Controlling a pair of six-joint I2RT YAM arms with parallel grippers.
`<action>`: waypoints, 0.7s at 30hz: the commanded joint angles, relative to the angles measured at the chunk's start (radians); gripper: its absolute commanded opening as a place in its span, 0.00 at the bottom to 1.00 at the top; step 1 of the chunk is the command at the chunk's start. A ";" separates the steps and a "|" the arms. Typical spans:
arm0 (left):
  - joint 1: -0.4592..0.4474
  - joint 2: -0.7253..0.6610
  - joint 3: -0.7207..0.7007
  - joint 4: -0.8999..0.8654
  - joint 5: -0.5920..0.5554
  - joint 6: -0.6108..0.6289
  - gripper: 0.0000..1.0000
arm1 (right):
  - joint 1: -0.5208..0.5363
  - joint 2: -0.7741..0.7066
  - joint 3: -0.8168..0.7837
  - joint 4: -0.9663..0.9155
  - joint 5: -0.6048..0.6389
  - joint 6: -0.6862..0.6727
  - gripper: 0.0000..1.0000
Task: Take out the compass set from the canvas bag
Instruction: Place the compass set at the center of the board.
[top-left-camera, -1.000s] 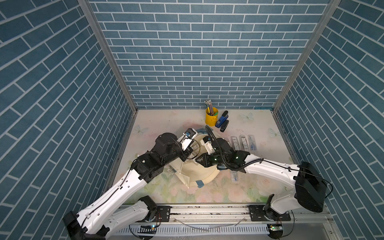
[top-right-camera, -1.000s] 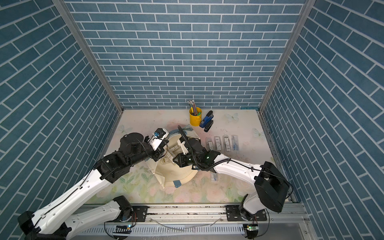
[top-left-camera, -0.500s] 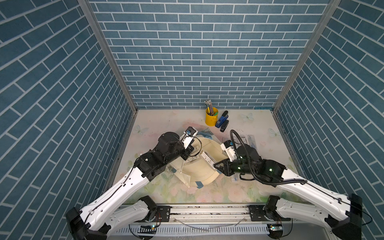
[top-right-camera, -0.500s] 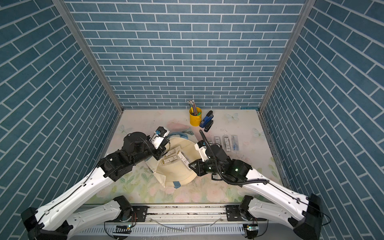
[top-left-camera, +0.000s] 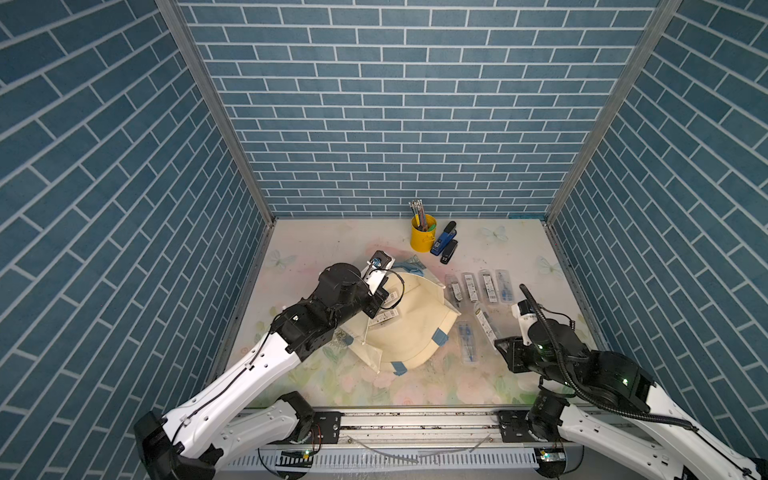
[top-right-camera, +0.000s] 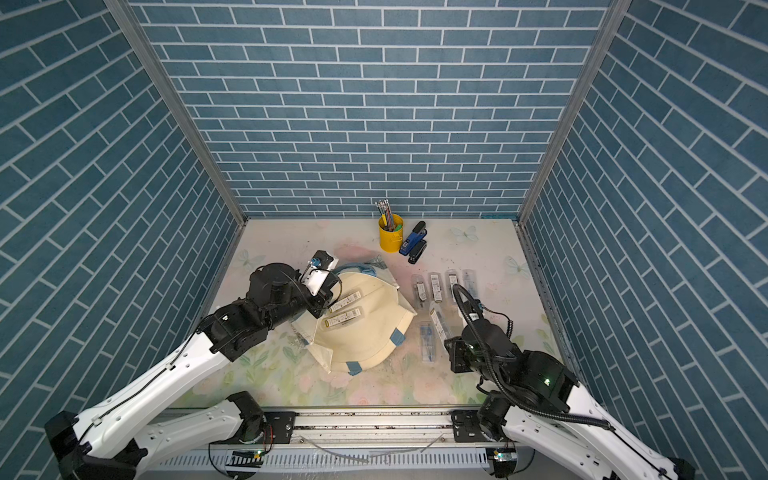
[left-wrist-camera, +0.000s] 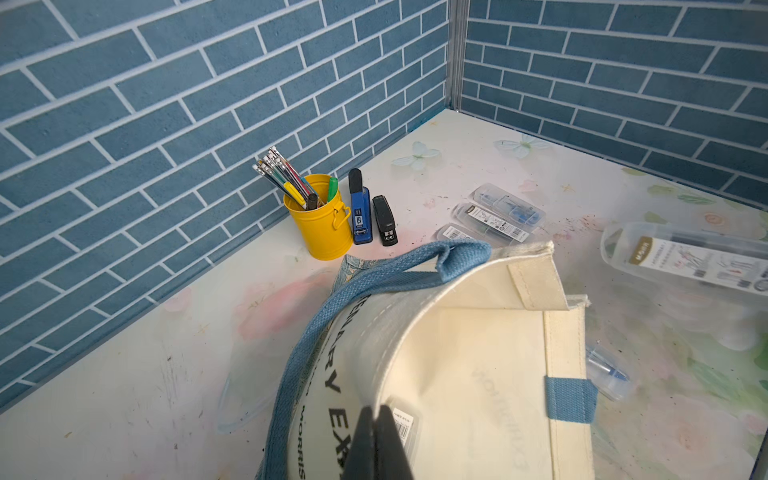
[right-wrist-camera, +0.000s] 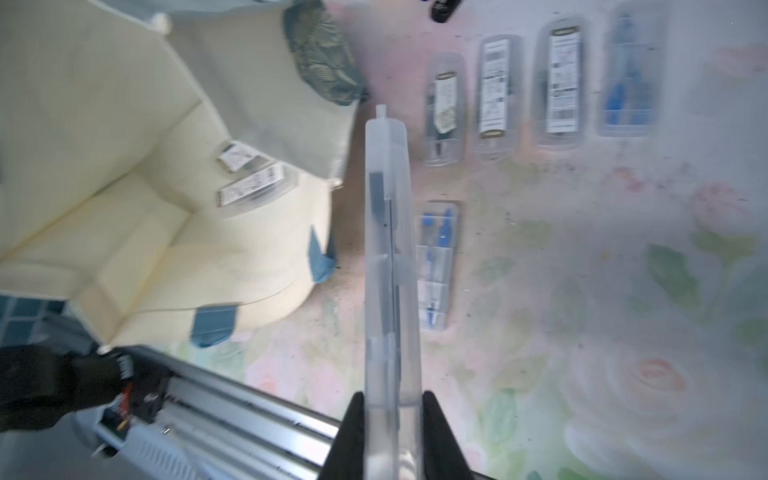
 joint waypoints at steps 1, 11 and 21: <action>-0.002 -0.004 0.036 0.028 -0.013 0.000 0.00 | -0.080 0.060 -0.030 -0.034 0.043 0.020 0.00; -0.002 -0.001 0.026 0.029 0.004 0.000 0.00 | -0.319 0.137 -0.272 0.258 -0.271 0.029 0.00; -0.002 0.002 0.008 0.052 0.013 0.007 0.00 | -0.331 0.141 -0.423 0.388 -0.294 0.089 0.03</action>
